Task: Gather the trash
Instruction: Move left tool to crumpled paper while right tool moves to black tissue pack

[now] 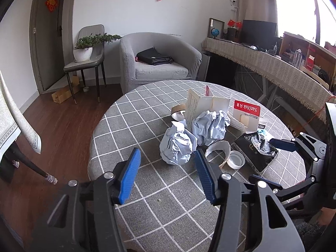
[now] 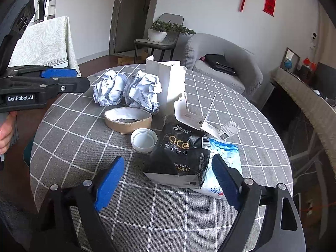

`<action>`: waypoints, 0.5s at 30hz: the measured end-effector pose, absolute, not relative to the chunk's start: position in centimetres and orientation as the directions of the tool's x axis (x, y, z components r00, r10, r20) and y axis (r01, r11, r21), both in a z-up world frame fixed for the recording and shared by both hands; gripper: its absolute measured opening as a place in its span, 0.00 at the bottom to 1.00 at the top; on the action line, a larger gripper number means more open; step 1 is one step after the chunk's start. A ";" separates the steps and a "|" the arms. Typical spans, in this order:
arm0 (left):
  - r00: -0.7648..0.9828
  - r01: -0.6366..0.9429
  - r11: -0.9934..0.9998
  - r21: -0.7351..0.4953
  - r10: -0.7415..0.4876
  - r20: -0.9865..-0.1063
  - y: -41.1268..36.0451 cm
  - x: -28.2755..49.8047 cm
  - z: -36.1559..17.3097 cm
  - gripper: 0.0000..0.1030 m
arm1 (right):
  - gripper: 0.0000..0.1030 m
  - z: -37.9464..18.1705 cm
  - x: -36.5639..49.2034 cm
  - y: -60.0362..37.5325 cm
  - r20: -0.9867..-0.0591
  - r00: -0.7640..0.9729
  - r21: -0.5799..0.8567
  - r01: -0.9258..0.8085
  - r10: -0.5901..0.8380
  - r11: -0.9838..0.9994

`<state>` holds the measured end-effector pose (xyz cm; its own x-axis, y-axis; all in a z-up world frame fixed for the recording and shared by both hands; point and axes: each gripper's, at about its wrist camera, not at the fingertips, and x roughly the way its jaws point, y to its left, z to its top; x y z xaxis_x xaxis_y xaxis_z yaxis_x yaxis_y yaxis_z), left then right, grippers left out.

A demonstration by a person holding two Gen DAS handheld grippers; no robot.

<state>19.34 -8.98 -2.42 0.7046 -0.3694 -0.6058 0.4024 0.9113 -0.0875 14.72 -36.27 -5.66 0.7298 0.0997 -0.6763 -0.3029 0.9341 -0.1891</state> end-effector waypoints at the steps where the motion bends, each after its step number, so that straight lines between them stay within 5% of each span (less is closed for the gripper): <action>1: 0.701 0.407 0.909 -0.088 -0.373 -0.608 -9.1 19.4 -2.5 0.55 | 0.76 -5.8 14.8 -36.3 -0.683 0.724 -0.188 -0.301 0.095 0.935; 11: 0.663 0.401 0.905 -0.146 -0.396 -0.636 -9.7 21.7 -3.3 0.56 | 0.71 -5.4 15.7 -35.2 -0.696 0.716 -0.213 -0.286 0.060 0.934; 15: 0.650 0.407 0.899 -0.158 -0.407 -0.642 -9.7 22.3 -3.5 0.56 | 0.59 -5.7 16.0 -35.3 -0.698 0.713 -0.196 -0.281 0.067 0.939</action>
